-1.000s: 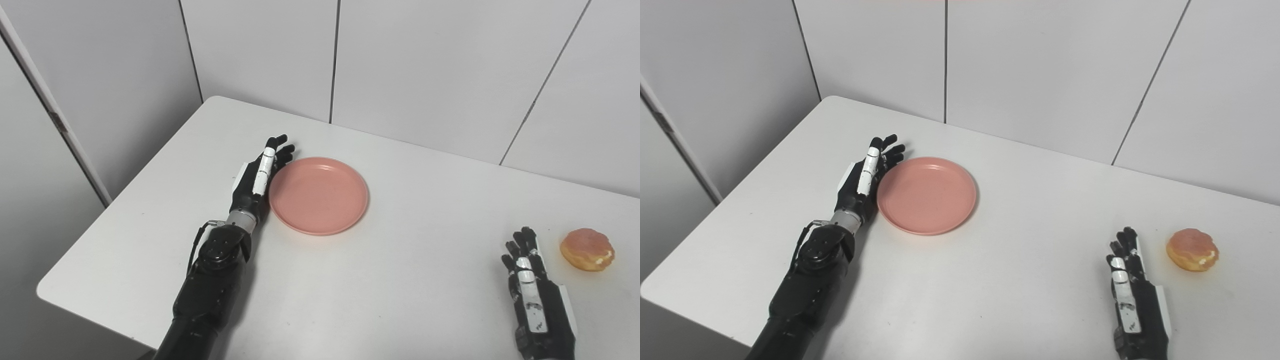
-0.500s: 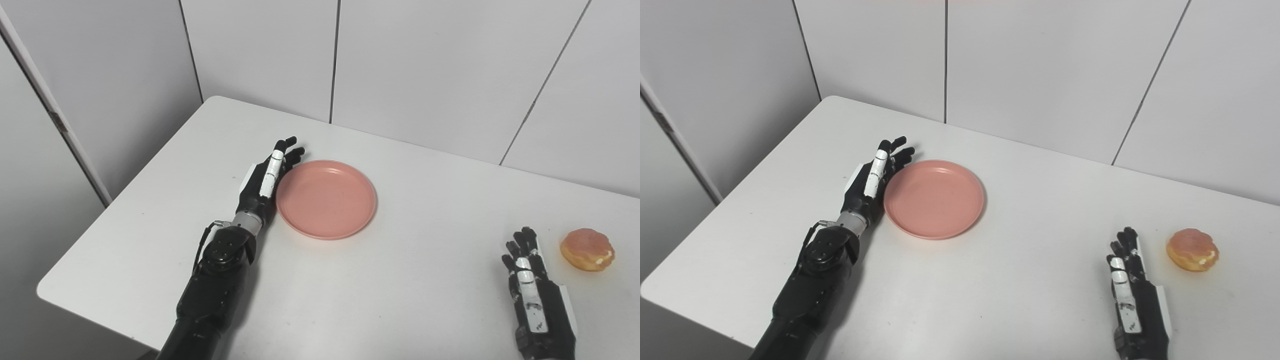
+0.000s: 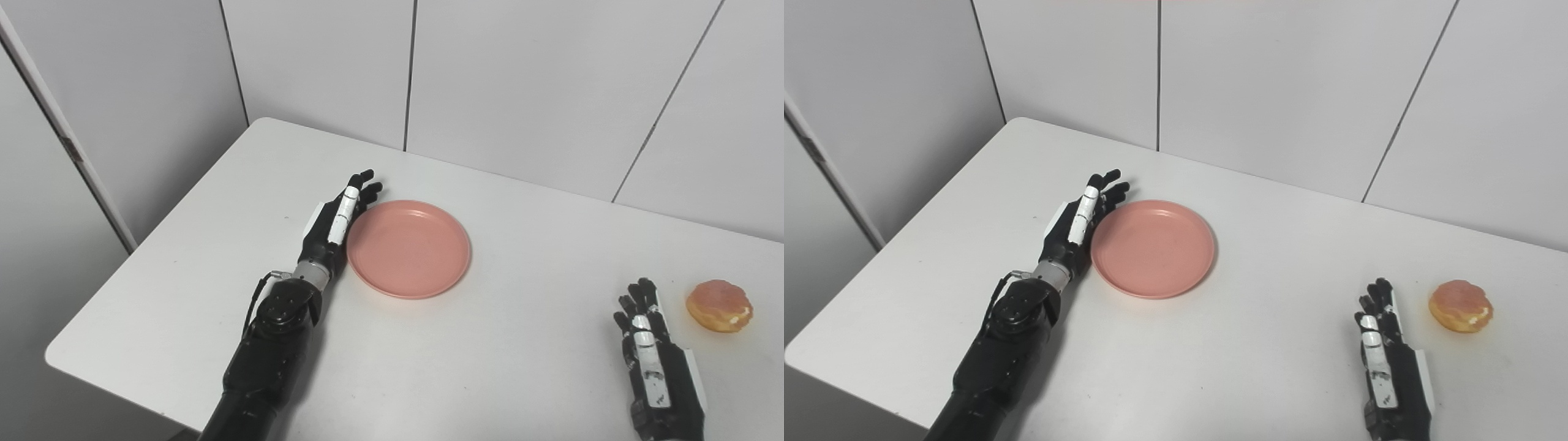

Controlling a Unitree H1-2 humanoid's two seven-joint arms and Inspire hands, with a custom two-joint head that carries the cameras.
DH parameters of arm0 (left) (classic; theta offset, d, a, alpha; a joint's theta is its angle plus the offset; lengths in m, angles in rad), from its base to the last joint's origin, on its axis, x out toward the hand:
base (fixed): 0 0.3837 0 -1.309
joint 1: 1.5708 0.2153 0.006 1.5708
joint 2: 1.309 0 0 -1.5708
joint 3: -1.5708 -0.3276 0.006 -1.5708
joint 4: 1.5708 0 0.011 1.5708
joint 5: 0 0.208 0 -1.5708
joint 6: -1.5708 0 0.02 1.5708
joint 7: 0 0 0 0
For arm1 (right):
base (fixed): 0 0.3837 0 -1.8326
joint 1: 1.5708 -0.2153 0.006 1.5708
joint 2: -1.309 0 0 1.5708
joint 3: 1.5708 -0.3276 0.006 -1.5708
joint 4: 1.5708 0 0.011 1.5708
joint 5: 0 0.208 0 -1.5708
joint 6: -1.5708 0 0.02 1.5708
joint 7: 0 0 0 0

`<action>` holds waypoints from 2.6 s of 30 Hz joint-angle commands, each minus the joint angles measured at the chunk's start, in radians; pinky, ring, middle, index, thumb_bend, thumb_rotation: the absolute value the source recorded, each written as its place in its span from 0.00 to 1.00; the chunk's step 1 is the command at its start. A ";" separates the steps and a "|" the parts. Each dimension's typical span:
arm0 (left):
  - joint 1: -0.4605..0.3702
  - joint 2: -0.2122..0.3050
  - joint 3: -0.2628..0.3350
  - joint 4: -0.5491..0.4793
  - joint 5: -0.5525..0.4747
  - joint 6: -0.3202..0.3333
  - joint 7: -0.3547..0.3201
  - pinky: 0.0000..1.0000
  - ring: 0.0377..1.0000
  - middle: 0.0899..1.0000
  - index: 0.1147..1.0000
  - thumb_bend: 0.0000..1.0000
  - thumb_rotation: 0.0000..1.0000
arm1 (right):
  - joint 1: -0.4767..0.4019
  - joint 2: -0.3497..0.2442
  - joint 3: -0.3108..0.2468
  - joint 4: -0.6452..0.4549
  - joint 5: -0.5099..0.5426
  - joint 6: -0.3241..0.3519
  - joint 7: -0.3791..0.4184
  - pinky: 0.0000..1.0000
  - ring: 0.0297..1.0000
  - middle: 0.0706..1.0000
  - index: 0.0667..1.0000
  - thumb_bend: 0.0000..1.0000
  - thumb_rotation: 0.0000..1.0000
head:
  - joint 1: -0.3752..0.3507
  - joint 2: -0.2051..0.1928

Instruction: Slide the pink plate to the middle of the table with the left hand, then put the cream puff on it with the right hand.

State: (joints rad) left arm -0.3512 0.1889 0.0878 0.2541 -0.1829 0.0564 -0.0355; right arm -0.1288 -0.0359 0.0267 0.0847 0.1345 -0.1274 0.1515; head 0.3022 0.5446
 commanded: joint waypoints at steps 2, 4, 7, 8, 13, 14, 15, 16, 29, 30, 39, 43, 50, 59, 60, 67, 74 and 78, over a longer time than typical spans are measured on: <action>0.001 -0.018 -0.033 -0.015 0.019 0.005 -0.035 0.94 0.89 0.86 0.87 0.70 1.00 | 0.000 -0.005 -0.001 -0.005 0.009 -0.025 0.013 1.00 1.00 0.99 0.99 0.58 0.81 | -0.002 0.003; 0.003 -0.023 -0.041 -0.018 0.026 0.009 -0.034 0.95 0.89 0.86 0.87 0.71 1.00 | 0.000 -0.007 0.000 -0.006 0.002 -0.022 0.010 1.00 1.00 0.99 0.99 0.59 0.81 | -0.002 0.003; 0.004 -0.027 -0.063 -0.016 0.045 -0.004 -0.037 0.95 0.89 0.86 0.86 0.69 1.00 | 0.000 -0.006 -0.003 -0.009 0.002 -0.014 0.006 1.00 1.00 0.99 0.99 0.60 0.81 | -0.002 0.004; 0.005 -0.028 -0.069 -0.014 0.051 -0.006 -0.038 0.95 0.89 0.86 0.86 0.70 1.00 | 0.000 -0.006 -0.003 -0.010 0.003 -0.013 0.006 1.00 1.00 0.99 0.99 0.60 0.81 | -0.002 0.004; 0.012 -0.034 -0.092 -0.028 0.061 0.010 -0.046 0.97 0.89 0.85 0.85 0.70 1.00 | 0.000 -0.002 -0.005 -0.010 0.007 -0.016 0.005 1.00 1.00 0.99 0.99 0.58 0.79 | -0.008 0.005; 0.013 -0.036 -0.095 -0.032 0.062 0.015 -0.047 0.97 0.89 0.85 0.85 0.70 1.00 | 0.000 -0.002 -0.005 -0.009 0.008 -0.017 0.005 1.00 1.00 0.98 0.98 0.57 0.79 | -0.008 0.005; 0.015 -0.039 -0.098 -0.034 0.062 0.015 -0.048 0.97 0.89 0.85 0.85 0.70 1.00 | 0.000 -0.004 -0.003 -0.009 0.006 -0.019 0.007 1.00 1.00 0.98 0.98 0.57 0.79 | -0.009 0.006; 0.015 -0.041 -0.100 -0.035 0.062 0.015 -0.050 0.97 0.89 0.85 0.85 0.70 1.00 | -0.001 -0.005 -0.001 -0.009 0.004 -0.020 0.009 1.00 1.00 0.99 0.99 0.56 0.80 | -0.009 0.006; 0.046 -0.064 -0.101 -0.098 0.010 0.074 -0.084 0.95 0.89 0.85 0.85 0.70 1.00 | 0.008 0.000 0.010 -0.032 -0.030 -0.010 -0.007 1.00 0.98 0.98 0.99 0.52 0.79 | -0.100 0.024; 0.049 -0.063 -0.101 -0.102 0.009 0.077 -0.086 0.95 0.88 0.85 0.85 0.70 1.00 | 0.009 0.002 0.012 -0.033 -0.034 -0.009 -0.008 1.00 0.98 0.98 0.99 0.53 0.79 | -0.116 0.026; 0.074 -0.061 -0.089 -0.116 -0.020 0.088 -0.112 0.92 0.87 0.84 0.83 0.73 1.00 | 0.012 0.039 0.033 -0.054 -0.081 0.027 -0.039 1.00 0.97 0.97 0.99 0.50 0.80 | -0.300 0.061; 0.086 -0.064 -0.080 -0.096 -0.039 0.052 -0.134 0.92 0.87 0.84 0.82 0.72 1.00 | 0.008 0.055 0.046 -0.047 -0.089 0.018 -0.043 1.00 0.99 0.98 0.99 0.50 0.82 | -0.370 0.062; 0.107 -0.052 -0.071 -0.074 -0.055 0.011 -0.179 0.97 0.92 0.89 0.87 0.70 1.00 | -0.009 0.080 0.065 -0.023 -0.110 0.019 -0.054 1.00 1.00 0.99 1.00 0.56 0.82 | -0.511 0.055; 0.141 -0.037 -0.065 -0.052 -0.110 -0.012 -0.257 1.00 0.95 0.94 0.91 0.72 1.00 | -0.017 0.104 0.090 0.003 -0.172 0.021 -0.094 1.00 1.00 1.00 1.00 0.55 0.86 | -0.635 0.035; 0.142 -0.033 -0.064 -0.049 -0.113 -0.015 -0.264 1.00 0.96 0.94 0.92 0.71 1.00 | -0.018 0.107 0.092 0.004 -0.176 0.023 -0.097 1.00 1.00 0.99 1.00 0.54 0.87 | -0.635 0.035; 0.146 -0.038 -0.052 -0.004 -0.140 -0.054 -0.294 1.00 0.98 0.95 0.93 0.70 1.00 | -0.029 0.123 0.100 0.031 -0.211 0.014 -0.133 1.00 0.98 0.98 1.00 0.54 0.90 | -0.687 0.022; 0.187 -0.093 -0.060 -0.027 -0.089 -0.117 -0.245 1.00 0.97 0.96 1.00 0.69 1.00 | -0.036 0.123 0.097 0.038 -0.204 0.011 -0.135 0.99 0.98 0.99 1.00 0.53 0.89 | -0.682 0.020; 0.214 -0.111 -0.075 -0.061 -0.054 -0.130 -0.228 1.00 0.97 0.98 1.00 0.69 1.00 | -0.035 0.118 0.096 0.033 -0.207 0.019 -0.137 0.98 0.98 0.98 1.00 0.53 0.89 | -0.661 0.025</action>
State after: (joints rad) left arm -0.2028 0.1096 0.0291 0.1642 -0.2477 -0.0406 -0.2655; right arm -0.1531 0.0733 0.1152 0.1193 -0.0732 -0.1027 0.0089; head -0.3712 0.5660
